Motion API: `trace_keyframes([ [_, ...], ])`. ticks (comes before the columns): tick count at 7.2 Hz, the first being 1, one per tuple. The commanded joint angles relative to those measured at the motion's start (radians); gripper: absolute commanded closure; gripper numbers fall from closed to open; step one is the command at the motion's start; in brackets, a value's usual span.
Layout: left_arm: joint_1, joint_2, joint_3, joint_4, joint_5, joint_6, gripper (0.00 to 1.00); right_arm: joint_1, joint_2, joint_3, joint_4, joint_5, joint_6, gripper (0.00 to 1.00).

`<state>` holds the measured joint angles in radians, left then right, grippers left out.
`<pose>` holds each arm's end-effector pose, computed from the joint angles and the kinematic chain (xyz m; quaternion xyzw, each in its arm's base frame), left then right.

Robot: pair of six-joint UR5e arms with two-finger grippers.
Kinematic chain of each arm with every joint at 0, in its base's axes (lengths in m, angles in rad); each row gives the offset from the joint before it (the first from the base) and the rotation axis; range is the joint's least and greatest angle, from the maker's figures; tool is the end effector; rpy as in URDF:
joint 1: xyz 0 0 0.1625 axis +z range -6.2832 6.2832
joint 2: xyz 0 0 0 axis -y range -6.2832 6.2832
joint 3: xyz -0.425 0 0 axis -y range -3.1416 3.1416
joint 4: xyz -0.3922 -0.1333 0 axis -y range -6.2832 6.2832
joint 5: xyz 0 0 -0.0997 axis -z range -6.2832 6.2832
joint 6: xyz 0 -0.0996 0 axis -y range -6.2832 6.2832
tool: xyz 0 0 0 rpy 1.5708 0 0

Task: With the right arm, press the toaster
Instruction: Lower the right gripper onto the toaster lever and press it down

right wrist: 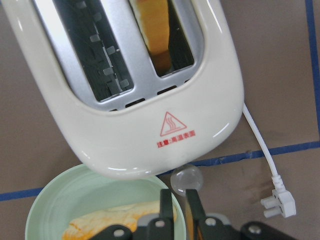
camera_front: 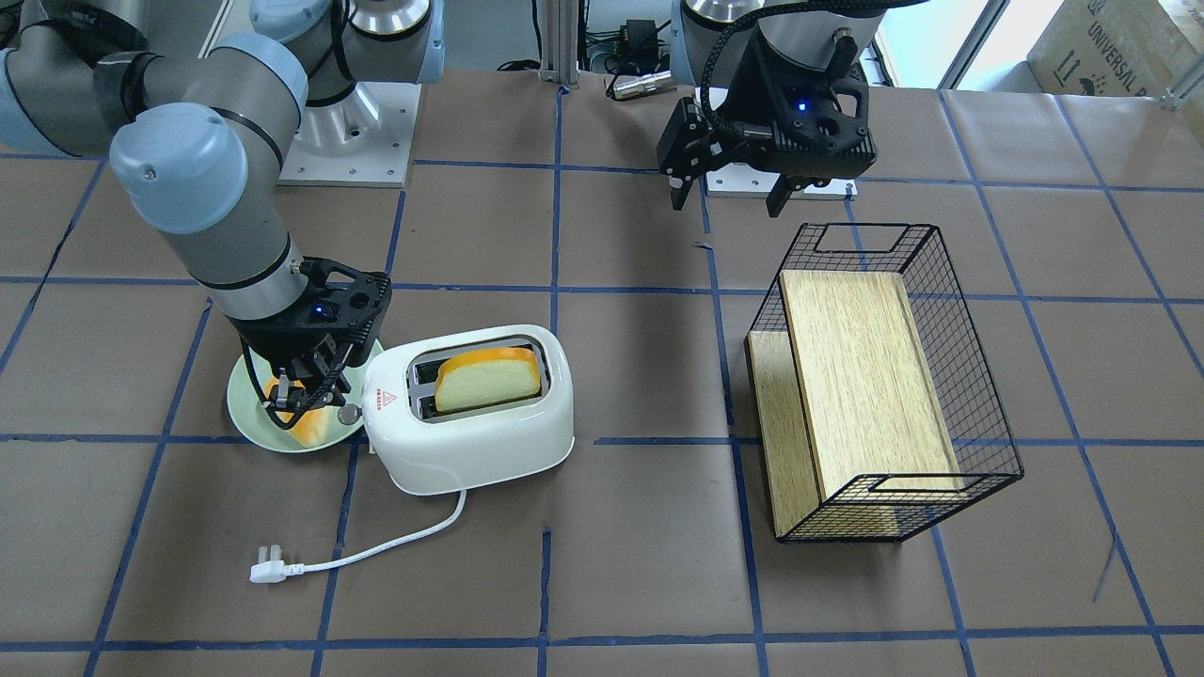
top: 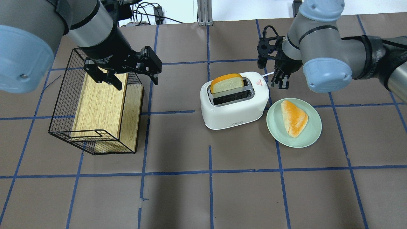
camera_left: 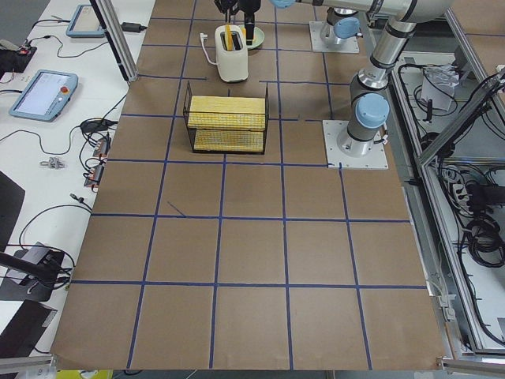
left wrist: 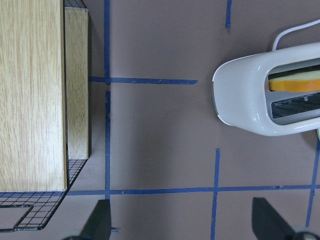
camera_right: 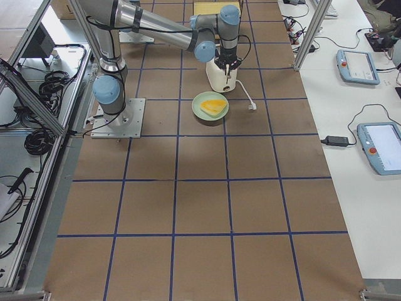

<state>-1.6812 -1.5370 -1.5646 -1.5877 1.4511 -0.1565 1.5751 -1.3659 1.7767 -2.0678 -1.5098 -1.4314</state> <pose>-0.1971 -0.4606 0.5064 0.0223 -0.9979 0.0035 0.0608 0.1418 -0.5533 0.3315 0.6578 -0.7513 0.0525 0.0052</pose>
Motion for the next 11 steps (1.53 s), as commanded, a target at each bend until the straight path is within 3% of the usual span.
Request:
trace_keyframes([
  [1,0.000,0.000,0.000,0.000,0.000,0.000,0.00,0.000,0.036,0.000,-0.029,0.000,-0.029,0.77],
  [11,0.000,0.000,0.000,0.000,0.000,0.000,0.00,-0.006,0.128,0.001,-0.063,0.014,-0.063,0.78],
])
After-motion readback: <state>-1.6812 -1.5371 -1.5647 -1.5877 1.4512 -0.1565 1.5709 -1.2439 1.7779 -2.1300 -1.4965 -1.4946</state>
